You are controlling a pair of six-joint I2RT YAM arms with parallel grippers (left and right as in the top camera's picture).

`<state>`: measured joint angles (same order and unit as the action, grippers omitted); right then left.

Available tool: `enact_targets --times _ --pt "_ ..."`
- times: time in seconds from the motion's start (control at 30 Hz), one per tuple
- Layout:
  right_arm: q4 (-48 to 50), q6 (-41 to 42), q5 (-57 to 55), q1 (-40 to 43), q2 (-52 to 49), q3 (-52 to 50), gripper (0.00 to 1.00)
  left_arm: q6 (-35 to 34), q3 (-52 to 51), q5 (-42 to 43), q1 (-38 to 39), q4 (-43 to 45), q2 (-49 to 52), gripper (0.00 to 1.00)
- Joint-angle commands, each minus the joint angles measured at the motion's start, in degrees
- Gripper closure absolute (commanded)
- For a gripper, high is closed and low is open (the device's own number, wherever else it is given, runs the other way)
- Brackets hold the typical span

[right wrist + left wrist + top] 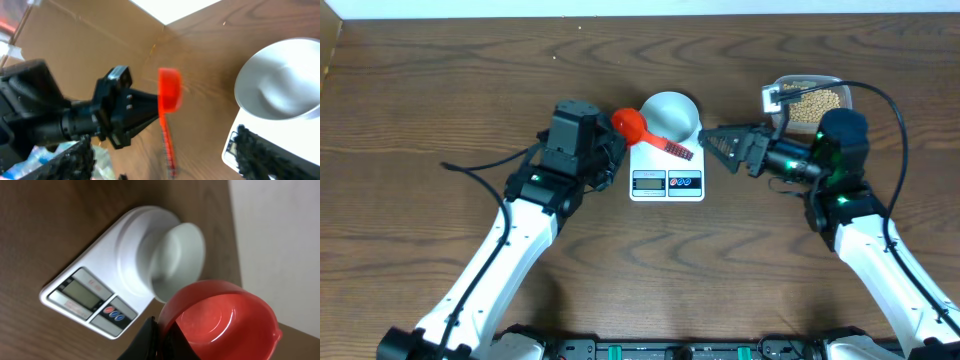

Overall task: Scoop item into bowl and weigh 50g on scale
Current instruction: 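Grasp the red scoop with the right gripper, taking it from the left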

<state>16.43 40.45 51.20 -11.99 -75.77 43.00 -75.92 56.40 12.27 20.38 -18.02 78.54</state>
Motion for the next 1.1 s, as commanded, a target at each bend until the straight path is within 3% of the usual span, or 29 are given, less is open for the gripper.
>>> enact_targets --times 0.0,0.2,0.57,0.8,1.07 --pt "-1.33 -7.19 -1.86 -3.8 0.0 1.16 0.17 -2.43 0.83 2.86 0.61 -0.13 1.11 0.93" --pt "-6.67 -8.46 -8.81 -7.61 -0.02 1.16 0.22 -2.45 0.83 6.19 0.61 -0.13 1.18 0.93" --pt "-6.84 -9.27 -12.07 -10.84 -0.02 1.16 0.52 -2.4 0.83 11.32 1.14 -0.35 1.18 0.93" --pt "-6.86 -9.29 -12.31 -10.99 -0.02 1.16 0.58 -2.4 0.83 11.3 2.36 -0.35 1.18 0.93" --pt "-7.02 -9.25 -12.26 -10.99 -0.02 1.16 0.75 -2.4 0.83 11.3 2.71 -0.33 1.18 0.93"
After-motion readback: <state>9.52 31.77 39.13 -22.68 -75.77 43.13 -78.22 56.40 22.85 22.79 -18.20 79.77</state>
